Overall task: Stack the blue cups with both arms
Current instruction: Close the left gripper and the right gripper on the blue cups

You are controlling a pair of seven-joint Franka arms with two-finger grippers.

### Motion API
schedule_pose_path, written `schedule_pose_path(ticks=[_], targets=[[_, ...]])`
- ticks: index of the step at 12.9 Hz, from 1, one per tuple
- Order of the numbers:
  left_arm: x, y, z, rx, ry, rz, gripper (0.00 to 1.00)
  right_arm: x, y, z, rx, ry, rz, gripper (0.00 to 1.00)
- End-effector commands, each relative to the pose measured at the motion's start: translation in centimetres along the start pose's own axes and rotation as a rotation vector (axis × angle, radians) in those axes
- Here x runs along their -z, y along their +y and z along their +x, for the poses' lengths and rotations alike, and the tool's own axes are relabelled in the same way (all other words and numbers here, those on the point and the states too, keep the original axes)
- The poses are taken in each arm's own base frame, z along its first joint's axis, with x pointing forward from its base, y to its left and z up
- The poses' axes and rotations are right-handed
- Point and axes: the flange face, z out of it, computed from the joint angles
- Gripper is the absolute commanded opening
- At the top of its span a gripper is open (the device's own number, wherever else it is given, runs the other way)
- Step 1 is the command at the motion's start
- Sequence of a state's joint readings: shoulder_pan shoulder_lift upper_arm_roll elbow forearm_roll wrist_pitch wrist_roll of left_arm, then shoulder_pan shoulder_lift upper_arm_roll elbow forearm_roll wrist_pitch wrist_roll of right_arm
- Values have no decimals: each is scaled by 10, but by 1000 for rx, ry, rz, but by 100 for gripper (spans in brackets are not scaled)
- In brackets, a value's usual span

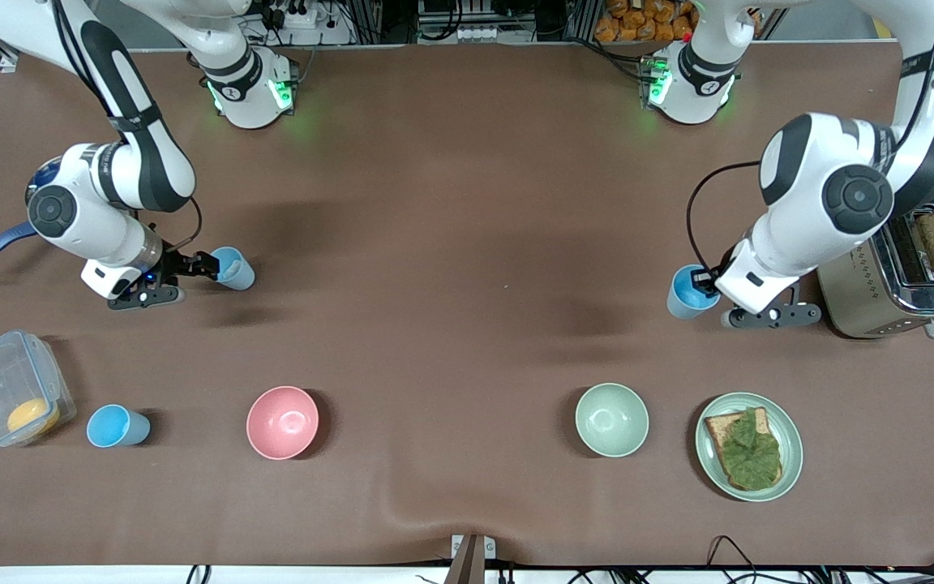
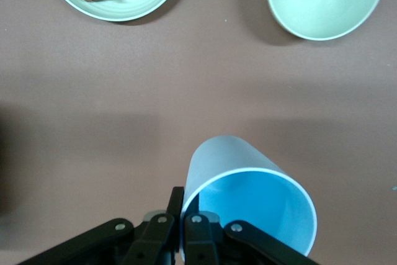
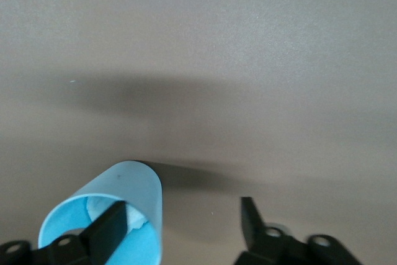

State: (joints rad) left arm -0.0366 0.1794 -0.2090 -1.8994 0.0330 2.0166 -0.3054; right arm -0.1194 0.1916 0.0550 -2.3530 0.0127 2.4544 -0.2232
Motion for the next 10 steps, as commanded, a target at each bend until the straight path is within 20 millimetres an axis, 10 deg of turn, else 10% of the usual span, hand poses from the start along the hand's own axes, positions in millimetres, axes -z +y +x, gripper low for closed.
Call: schedule_pose_path(ticks=[1, 7, 10], targets=[[5, 12, 0, 15, -2, 14, 0, -4, -2, -3, -12, -19, 13, 31], [-4, 20, 2, 9, -3, 12, 0, -6, -20, -8, -22, -55, 18, 0], [-3, 22, 4, 7, 5, 7, 0, 15, -41, -6, 5, -54, 23, 0]])
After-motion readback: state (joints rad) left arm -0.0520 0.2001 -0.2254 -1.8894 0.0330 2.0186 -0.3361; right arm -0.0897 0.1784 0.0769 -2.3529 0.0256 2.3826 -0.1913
